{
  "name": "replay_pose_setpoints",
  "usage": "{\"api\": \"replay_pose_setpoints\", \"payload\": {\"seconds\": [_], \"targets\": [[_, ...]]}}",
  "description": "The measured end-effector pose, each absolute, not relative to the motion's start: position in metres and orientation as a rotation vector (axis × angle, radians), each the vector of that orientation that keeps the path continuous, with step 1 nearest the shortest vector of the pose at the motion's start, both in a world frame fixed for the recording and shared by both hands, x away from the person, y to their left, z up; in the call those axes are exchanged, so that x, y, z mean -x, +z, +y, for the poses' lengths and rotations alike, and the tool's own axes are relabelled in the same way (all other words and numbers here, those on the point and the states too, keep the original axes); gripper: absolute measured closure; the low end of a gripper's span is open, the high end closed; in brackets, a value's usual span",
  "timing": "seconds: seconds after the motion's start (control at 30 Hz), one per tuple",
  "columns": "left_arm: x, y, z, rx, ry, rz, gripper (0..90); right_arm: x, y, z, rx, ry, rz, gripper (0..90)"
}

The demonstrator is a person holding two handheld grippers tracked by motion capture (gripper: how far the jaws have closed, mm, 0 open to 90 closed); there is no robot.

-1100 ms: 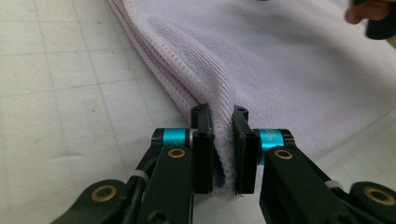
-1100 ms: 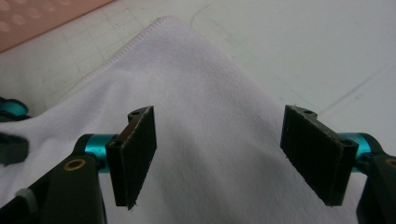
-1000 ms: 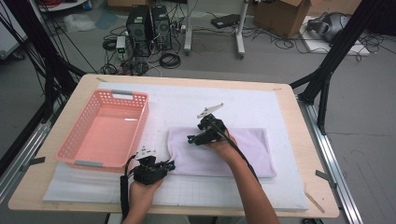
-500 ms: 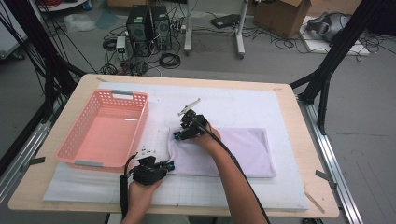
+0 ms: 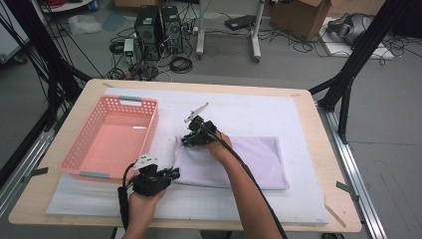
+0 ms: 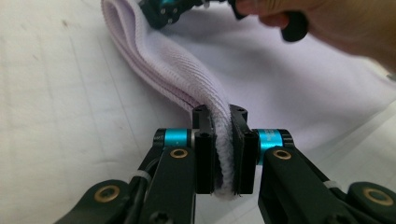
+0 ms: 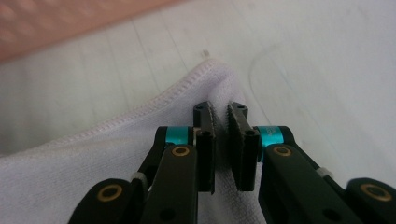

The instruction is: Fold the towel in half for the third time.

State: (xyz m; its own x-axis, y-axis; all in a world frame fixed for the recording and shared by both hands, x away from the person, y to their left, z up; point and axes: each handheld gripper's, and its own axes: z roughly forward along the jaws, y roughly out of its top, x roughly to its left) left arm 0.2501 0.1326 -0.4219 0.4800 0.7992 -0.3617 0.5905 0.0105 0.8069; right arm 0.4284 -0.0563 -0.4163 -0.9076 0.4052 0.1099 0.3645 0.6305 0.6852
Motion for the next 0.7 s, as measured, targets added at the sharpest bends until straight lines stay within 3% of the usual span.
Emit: {"api": "replay_pose_setpoints", "payload": {"seconds": [0.3,0.7], "targets": [[-0.253,-0.400,0.116,-1.625,0.215,1.106,81.8,-0.425,-0.387,-0.086,-0.687,1.351,2.696,82.2],[-0.273,-0.378,0.048,-1.700,0.163,0.975,81.5,-0.420,-0.367,-0.160,-0.731,1.360,2.589,82.0]]}}
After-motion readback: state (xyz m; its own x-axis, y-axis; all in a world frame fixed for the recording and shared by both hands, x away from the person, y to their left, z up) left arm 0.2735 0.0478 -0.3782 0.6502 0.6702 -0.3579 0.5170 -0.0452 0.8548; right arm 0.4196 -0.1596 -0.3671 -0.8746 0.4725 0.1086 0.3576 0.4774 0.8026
